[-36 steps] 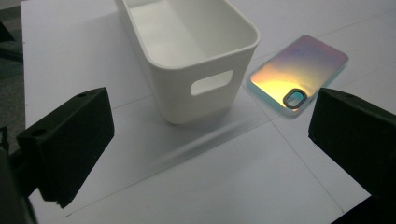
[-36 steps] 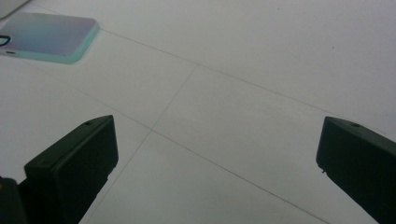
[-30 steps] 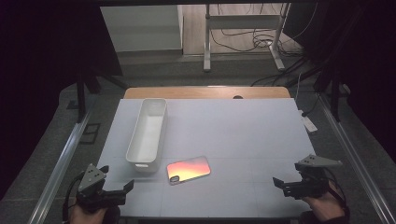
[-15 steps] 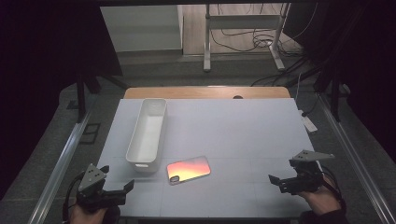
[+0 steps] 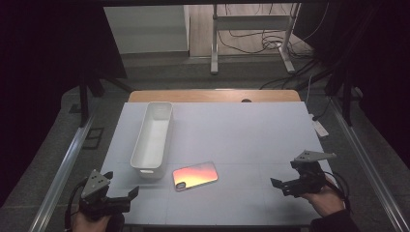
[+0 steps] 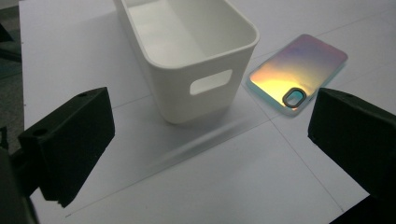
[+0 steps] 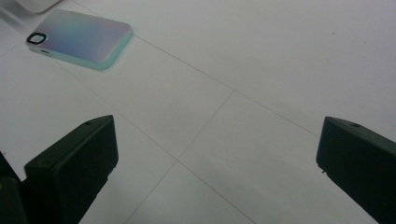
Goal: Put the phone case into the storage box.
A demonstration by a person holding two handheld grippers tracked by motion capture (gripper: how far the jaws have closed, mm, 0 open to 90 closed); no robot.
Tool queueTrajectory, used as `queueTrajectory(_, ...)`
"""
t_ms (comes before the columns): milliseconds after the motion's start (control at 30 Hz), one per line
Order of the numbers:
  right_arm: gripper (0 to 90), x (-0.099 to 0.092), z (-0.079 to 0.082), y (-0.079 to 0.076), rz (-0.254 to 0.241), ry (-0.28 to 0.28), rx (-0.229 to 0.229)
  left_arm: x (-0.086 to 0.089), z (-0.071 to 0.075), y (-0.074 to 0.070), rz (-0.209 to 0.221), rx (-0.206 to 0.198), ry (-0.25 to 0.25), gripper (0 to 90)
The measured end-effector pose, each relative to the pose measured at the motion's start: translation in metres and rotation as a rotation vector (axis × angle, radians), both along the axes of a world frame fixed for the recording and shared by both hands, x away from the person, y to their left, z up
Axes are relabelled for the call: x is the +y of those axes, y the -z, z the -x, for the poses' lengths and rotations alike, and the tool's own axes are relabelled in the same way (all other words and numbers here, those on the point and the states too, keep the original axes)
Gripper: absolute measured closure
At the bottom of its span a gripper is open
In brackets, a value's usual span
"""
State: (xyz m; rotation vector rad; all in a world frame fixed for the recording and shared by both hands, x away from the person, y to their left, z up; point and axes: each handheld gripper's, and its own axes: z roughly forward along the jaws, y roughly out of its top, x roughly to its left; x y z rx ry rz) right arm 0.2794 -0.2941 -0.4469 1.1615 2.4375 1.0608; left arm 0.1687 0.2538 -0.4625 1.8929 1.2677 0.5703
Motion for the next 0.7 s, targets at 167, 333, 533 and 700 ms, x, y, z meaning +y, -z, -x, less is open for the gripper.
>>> queueTrajectory(167, 0.0, 0.008, -0.003, 0.0, 0.003, -0.027, 0.006, 0.0, 0.0, 0.0, 0.005, 0.0, 0.0, 0.9)
queueTrajectory(333, 0.0, 0.016, -0.004, 0.001, 0.005, -0.042, 0.011, 0.0, 0.0, 0.0, 0.005, 0.001, 0.0, 0.8)
queueTrajectory(533, 0.0, 0.028, -0.006, 0.0, 0.0, -0.067, 0.03, 0.001, 0.0, 0.0, 0.01, 0.002, -0.001, 0.4)
queueTrajectory(700, 0.0, 0.036, -0.007, 0.001, 0.01, -0.086, 0.036, 0.001, 0.0, 0.0, 0.008, 0.002, -0.001, 0.2)
